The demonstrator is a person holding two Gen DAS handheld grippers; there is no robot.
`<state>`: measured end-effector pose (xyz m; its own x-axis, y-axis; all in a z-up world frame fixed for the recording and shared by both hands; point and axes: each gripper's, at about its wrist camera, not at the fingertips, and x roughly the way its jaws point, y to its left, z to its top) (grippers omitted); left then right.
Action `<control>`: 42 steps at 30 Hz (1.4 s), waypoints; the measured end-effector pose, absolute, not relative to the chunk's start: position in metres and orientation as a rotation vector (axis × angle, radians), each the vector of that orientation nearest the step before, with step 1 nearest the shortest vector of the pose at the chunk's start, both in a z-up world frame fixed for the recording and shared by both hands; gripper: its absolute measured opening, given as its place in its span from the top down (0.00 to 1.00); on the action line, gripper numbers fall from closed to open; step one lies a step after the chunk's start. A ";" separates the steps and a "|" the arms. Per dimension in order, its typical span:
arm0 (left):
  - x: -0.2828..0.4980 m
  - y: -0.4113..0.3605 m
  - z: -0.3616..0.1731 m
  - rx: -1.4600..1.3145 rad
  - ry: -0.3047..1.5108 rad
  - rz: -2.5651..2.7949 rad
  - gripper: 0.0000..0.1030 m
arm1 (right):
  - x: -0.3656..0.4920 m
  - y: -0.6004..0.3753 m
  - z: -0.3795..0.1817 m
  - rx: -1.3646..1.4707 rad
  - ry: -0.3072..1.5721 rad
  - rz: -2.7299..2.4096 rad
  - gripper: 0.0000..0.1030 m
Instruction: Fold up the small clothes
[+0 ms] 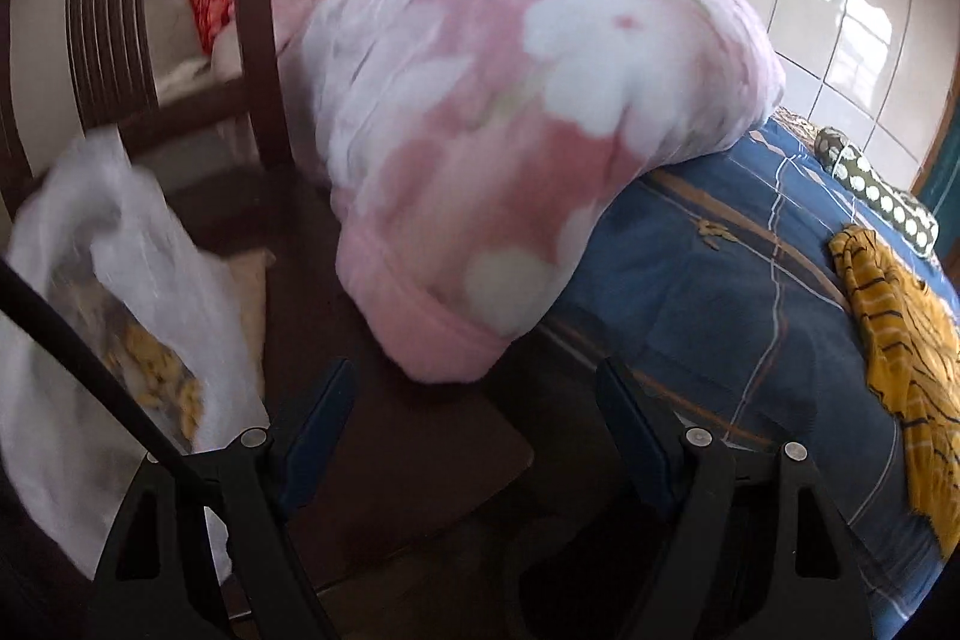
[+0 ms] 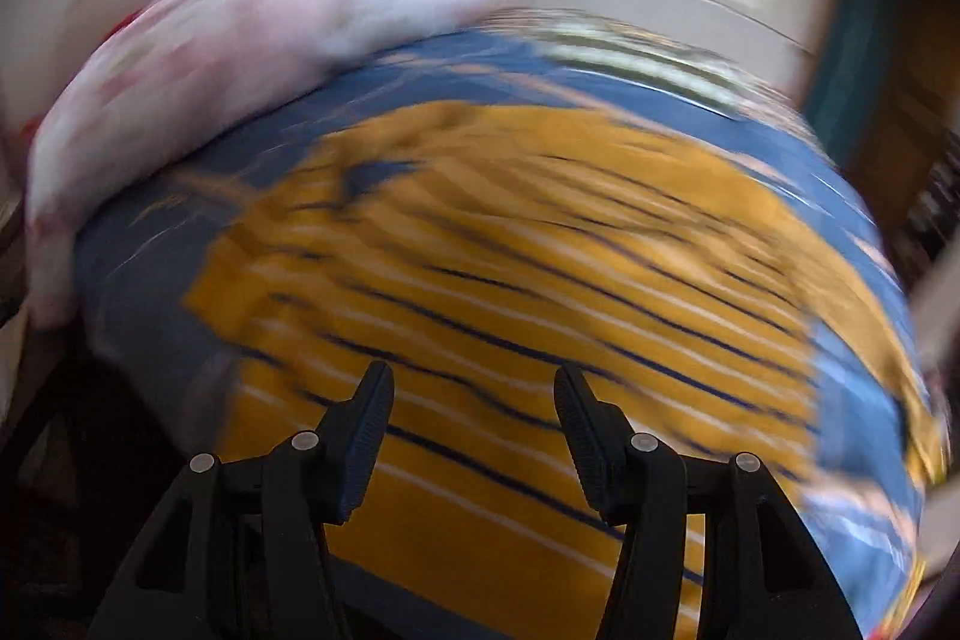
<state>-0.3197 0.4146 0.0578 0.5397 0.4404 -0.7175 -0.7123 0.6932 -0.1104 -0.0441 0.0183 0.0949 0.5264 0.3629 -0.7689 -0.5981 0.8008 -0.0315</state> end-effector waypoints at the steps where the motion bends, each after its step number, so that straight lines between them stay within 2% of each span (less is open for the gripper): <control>1: -0.319 0.415 0.052 -0.431 0.719 0.705 0.22 | -0.047 0.046 0.090 -0.341 0.832 0.633 0.42; 7: -0.329 0.418 0.034 -0.469 0.719 0.671 0.22 | -0.070 0.139 0.066 -0.470 0.839 0.781 0.42; 16: -0.340 0.431 0.024 -0.541 0.663 0.613 0.22 | -0.073 0.199 0.061 -0.564 0.826 0.813 0.42; 22: -0.342 0.430 0.015 -0.576 0.667 0.567 0.22 | -0.065 0.192 0.065 -0.625 0.840 0.814 0.42; 26: -0.333 0.425 0.013 -0.577 0.678 0.539 0.22 | -0.062 0.192 0.043 -0.690 0.847 0.765 0.43; 27: -0.331 0.422 0.016 -0.574 0.673 0.530 0.22 | -0.060 0.194 0.040 -0.699 0.838 0.755 0.55; 28: -0.330 0.419 0.020 -0.565 0.664 0.521 0.22 | -0.057 0.196 0.038 -0.694 0.834 0.746 0.83; 29: -0.328 0.417 0.024 -0.556 0.657 0.517 0.22 | -0.052 0.200 0.038 -0.687 0.844 0.722 0.91; 33: -0.315 0.407 0.040 -0.531 0.635 0.489 0.22 | -0.041 0.221 0.068 -0.573 0.826 0.791 0.92; 37: -0.297 0.394 0.055 -0.523 0.624 0.434 0.22 | -0.045 0.235 0.138 -0.405 0.726 0.938 0.92; 42: -0.270 0.370 0.068 -0.486 0.640 0.363 0.22 | -0.007 0.166 0.213 -0.204 0.651 0.890 0.92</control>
<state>-0.2702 0.3701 0.0676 0.7467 0.1722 -0.6425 -0.4633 0.8278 -0.3166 -0.0066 0.1663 0.2133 0.4531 0.6553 -0.6043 -0.7746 0.6250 0.0969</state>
